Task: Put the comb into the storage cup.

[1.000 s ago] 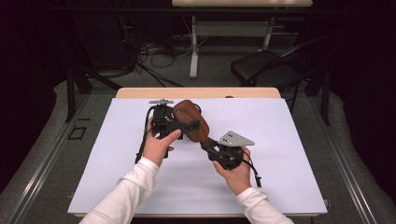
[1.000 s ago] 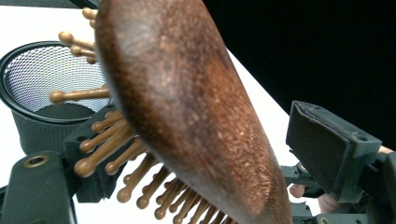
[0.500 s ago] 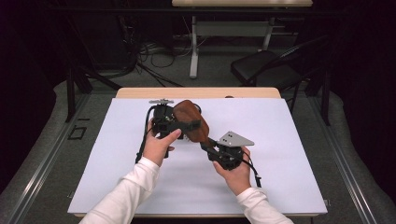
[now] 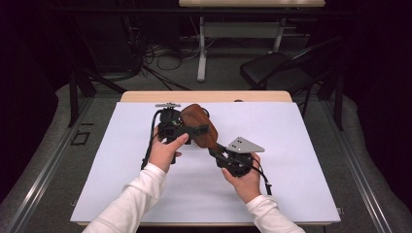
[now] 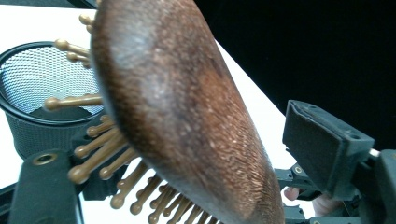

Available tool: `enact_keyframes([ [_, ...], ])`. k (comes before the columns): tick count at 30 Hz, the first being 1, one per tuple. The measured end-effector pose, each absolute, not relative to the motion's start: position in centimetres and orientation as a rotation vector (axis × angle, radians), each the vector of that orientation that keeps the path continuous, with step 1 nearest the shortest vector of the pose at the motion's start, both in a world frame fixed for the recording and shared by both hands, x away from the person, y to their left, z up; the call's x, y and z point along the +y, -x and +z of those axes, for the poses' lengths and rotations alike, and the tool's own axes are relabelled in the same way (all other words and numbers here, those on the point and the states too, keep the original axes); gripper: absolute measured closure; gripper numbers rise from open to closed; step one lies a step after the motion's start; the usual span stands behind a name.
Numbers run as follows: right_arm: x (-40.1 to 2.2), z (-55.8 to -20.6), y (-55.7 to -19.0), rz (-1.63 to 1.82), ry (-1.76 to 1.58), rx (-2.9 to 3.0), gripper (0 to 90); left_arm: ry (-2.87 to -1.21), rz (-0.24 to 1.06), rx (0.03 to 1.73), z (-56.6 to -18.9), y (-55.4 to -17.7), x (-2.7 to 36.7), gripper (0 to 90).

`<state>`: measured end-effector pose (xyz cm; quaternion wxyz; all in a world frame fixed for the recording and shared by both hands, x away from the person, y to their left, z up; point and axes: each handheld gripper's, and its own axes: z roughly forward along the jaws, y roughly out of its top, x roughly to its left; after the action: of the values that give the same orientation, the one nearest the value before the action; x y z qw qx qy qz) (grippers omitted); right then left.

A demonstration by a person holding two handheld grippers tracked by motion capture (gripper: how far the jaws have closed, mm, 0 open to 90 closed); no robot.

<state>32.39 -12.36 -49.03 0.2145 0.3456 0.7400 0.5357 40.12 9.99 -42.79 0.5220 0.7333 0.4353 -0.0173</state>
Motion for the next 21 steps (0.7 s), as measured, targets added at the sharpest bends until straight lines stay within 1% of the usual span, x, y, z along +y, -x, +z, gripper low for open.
enact_keyframes([
  [13,-12.27,-49.30,-32.34,1.484,-0.955,2.040,72.0,-1.743,-0.046,1.060,-42.83,-40.19,10.06,24.4],
  [21,-12.21,-49.35,-32.20,1.482,-0.949,2.029,72.0,-1.735,-0.033,1.069,-42.84,-40.16,10.18,30.8],
])
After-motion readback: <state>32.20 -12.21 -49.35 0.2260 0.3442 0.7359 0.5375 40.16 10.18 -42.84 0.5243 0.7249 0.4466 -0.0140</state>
